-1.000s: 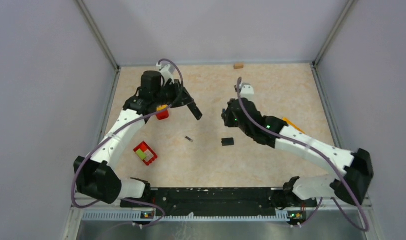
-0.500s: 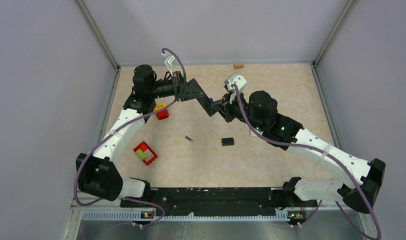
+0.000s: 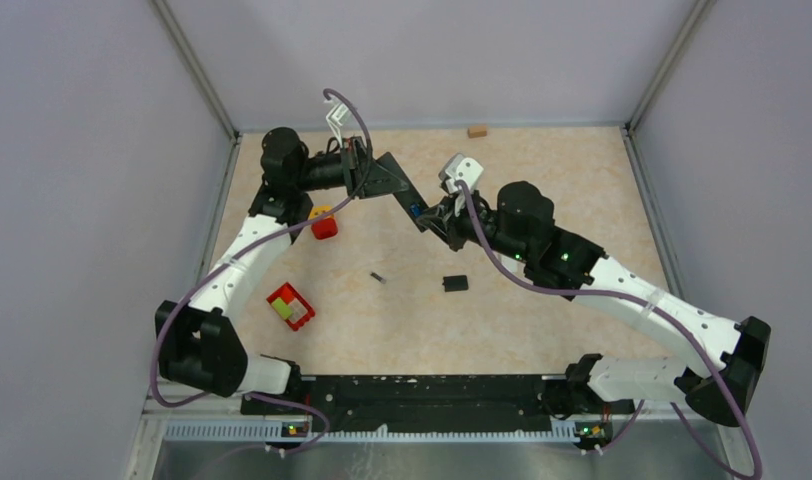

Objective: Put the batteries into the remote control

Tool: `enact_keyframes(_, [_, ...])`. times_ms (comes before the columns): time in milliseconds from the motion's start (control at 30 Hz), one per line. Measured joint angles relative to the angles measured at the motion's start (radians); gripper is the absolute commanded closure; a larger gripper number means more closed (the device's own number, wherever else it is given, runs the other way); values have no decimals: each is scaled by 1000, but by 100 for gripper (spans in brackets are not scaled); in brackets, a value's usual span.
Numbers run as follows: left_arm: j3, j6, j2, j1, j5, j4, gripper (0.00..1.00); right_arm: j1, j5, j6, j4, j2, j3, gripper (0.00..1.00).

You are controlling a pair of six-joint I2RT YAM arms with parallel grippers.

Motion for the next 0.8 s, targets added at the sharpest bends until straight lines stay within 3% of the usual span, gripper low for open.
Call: enact_keyframes(800, [-9, -51, 6, 5, -13, 84, 100, 0, 3, 49, -60, 18, 54, 57])
